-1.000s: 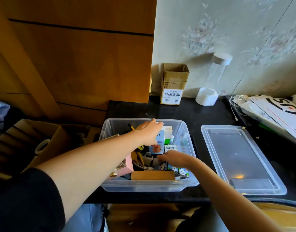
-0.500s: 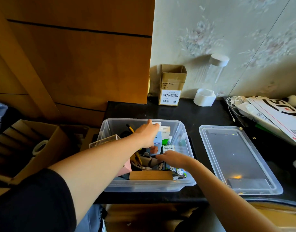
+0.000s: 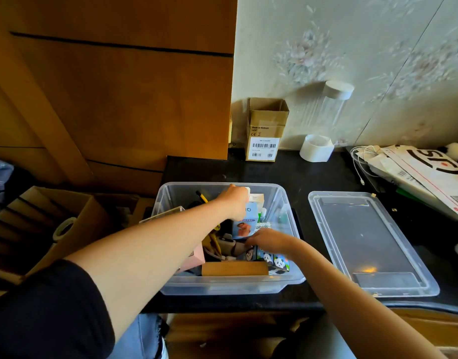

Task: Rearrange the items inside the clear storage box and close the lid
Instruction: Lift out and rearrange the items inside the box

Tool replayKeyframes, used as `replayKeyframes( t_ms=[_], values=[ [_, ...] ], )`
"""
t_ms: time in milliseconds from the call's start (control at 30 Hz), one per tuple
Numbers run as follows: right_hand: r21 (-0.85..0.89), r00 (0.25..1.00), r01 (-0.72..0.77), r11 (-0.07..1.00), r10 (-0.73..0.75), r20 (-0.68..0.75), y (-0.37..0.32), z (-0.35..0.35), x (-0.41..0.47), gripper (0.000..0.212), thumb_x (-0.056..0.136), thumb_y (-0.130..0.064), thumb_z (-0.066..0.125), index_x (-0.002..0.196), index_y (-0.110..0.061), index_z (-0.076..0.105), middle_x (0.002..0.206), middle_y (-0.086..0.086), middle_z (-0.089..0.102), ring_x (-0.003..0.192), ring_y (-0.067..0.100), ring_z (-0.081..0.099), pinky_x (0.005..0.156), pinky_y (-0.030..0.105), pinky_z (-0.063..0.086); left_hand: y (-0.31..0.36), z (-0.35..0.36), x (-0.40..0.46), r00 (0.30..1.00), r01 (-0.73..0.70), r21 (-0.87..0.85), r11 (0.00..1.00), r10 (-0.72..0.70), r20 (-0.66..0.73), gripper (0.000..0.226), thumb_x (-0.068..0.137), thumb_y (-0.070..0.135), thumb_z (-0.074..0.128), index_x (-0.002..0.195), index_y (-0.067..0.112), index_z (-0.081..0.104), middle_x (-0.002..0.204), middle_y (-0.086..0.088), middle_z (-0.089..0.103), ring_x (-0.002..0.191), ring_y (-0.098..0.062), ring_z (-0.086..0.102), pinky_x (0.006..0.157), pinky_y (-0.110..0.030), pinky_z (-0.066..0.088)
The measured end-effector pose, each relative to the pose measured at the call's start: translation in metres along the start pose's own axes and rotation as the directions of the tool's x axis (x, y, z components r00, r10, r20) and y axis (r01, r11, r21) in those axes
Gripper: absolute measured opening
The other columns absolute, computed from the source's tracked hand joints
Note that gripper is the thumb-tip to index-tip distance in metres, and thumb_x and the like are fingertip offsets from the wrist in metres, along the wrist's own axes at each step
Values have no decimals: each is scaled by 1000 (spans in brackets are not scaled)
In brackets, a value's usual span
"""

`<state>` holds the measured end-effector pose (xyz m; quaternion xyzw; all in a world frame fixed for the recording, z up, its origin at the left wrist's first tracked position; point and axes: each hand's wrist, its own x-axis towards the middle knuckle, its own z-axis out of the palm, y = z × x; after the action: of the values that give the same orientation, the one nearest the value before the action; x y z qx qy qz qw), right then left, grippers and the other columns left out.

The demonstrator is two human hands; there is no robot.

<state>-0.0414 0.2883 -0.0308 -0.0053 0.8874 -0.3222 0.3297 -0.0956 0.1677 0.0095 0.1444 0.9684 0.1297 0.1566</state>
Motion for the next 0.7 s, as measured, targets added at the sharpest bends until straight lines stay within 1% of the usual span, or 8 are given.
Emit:
replayKeyframes(
  t_ms=[100, 233, 333, 367, 467, 567, 667, 700],
  values=[
    [-143, 1000, -25, 989, 25, -2, -2, -5, 6, 31, 97, -14, 41, 120, 0, 57, 123, 18, 58, 115, 31, 53, 95, 33, 42, -6, -7, 1, 1000, -4, -40, 999, 3, -12, 43, 78, 8, 75, 117, 9, 58, 128, -12, 50, 112, -29, 54, 82, -29, 45],
    [-314, 999, -18, 949, 32, 38, -9, -8, 16, 35, 96, -23, 48, 126, -6, 55, 115, 14, 59, 97, 26, 59, 84, 28, 49, -12, -6, 0, 999, -29, -77, 997, 27, -22, 26, 74, 8, 79, 96, 11, 65, 119, -11, 59, 106, -28, 57, 69, -25, 41],
    [-378, 993, 51, 924, -6, 121, -17, -6, 24, 44, 89, -31, 60, 127, -11, 55, 124, 10, 57, 110, 27, 55, 96, 34, 47, -15, -6, 0, 999, -48, -68, 997, 47, -24, 18, 76, 12, 78, 90, 12, 67, 119, -10, 59, 108, -26, 57, 69, -25, 42],
    [-419, 990, 68, 905, -10, 140, -20, -4, 26, 45, 87, -34, 62, 125, -10, 57, 122, 9, 58, 108, 25, 55, 95, 33, 47, -17, -6, -1, 998, -52, -62, 997, 51, -26, 17, 76, 14, 77, 90, 12, 67, 119, -10, 60, 108, -26, 56, 68, -25, 43],
    [-528, 988, 109, 842, -32, 153, -28, 5, 33, 41, 86, -33, 63, 117, -6, 60, 101, 7, 57, 89, 18, 49, 77, 25, 41, -19, -6, -1, 998, -56, -62, 996, 55, -21, 16, 79, 16, 75, 93, 11, 69, 118, -8, 61, 108, -25, 57, 67, -25, 43],
    [-541, 992, 118, 833, -69, 110, -30, 8, 37, 35, 81, -30, 66, 110, -10, 62, 96, 9, 59, 85, 17, 49, 74, 26, 44, -20, -7, -1, 999, -51, -56, 997, 50, -14, 18, 80, 18, 74, 96, 11, 69, 115, -8, 62, 107, -24, 57, 65, -25, 42],
    [-502, 987, 156, 851, -148, 57, -28, 3, 32, 15, 79, -31, 62, 81, -18, 58, 80, 2, 55, 77, 18, 50, 69, 27, 46, -23, -11, 0, 998, -60, -37, 998, 60, 25, 20, 80, 19, 74, 99, 12, 70, 117, -8, 62, 108, -25, 57, 71, -26, 46],
    [-489, 986, 159, 858, -164, 34, -27, 0, 28, 17, 79, -33, 60, 76, -17, 56, 75, 0, 53, 74, 17, 50, 66, 26, 45, -23, -13, 1, 997, -66, -28, 997, 67, 40, 20, 80, 19, 74, 98, 13, 70, 117, -8, 62, 108, -26, 57, 72, -27, 47]
  ],
)
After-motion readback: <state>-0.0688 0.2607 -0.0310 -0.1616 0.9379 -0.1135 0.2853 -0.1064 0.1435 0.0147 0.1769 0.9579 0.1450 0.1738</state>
